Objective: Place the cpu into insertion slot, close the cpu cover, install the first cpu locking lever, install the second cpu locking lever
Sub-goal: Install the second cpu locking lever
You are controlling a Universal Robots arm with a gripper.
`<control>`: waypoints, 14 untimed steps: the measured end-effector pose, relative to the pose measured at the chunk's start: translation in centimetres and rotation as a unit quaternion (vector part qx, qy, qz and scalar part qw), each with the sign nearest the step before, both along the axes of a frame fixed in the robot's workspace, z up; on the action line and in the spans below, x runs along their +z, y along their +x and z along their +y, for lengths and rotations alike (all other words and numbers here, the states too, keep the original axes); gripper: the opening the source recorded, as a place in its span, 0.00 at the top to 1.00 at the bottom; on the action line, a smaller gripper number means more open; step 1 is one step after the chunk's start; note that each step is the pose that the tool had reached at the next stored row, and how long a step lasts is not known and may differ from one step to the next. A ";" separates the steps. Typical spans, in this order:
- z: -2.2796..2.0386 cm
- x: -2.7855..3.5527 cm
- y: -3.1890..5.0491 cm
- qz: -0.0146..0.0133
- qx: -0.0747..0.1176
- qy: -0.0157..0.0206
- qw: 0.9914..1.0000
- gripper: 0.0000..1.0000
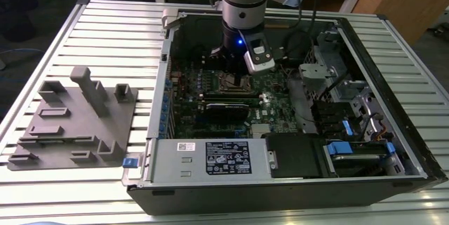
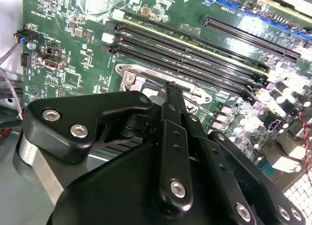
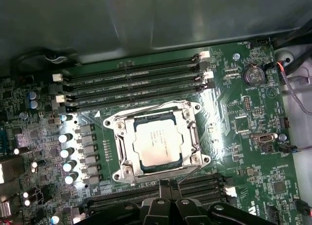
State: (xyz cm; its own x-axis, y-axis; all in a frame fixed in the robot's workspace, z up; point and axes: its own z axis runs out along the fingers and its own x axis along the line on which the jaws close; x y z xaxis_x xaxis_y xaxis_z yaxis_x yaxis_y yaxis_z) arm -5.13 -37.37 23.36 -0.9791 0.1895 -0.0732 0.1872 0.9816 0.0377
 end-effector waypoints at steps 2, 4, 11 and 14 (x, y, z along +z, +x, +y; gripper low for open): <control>-0.12 0.08 0.00 0.000 0.000 0.001 1.000 0.89; -0.24 0.13 0.00 0.000 0.000 0.002 1.000 0.89; -0.59 0.14 -0.01 0.000 0.000 0.002 1.000 0.89; -0.60 0.10 -0.15 0.000 0.000 0.002 1.000 0.89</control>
State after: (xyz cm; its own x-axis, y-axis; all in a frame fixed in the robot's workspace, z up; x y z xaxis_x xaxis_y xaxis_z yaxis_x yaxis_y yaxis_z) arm -5.28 -37.97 23.46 -0.9791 0.1898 -0.0725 0.1872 0.9815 0.0411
